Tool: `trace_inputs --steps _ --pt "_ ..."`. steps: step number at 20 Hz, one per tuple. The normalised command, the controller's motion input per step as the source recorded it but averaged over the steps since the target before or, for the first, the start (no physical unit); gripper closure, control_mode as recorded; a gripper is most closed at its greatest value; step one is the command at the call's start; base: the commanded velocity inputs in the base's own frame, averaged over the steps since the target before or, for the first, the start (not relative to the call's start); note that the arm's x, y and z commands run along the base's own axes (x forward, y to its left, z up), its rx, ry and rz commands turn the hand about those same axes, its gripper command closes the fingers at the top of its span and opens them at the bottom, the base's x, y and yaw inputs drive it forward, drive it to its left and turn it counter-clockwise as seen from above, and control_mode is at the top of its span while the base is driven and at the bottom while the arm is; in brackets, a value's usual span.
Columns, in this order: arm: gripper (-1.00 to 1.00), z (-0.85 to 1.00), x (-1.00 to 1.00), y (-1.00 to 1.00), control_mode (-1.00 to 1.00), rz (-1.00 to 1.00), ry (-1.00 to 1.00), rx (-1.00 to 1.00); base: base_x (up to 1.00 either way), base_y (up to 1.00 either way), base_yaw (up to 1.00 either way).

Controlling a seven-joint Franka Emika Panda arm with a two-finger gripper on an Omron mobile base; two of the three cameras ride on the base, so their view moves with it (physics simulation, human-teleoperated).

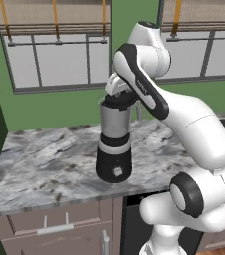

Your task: Close the lid blender by securely placing the lid on top.

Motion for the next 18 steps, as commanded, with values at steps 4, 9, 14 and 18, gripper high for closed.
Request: trace_inputs --steps 4,9,14,18 --pt "1.00 -0.21 -0.06 0.00 -1.00 0.00 -0.04 0.00 0.00 0.00 0.00" --pt "1.00 -0.08 0.29 0.01 -1.00 0.00 -0.08 0.00 0.00 0.00 0.00" --pt "1.00 0.00 0.25 0.16 -1.00 0.00 -0.05 0.00 0.00 0.00 0.00" --pt "1.00 0.00 0.01 0.24 -1.00 0.00 -0.03 0.00 0.00 0.00 0.00"
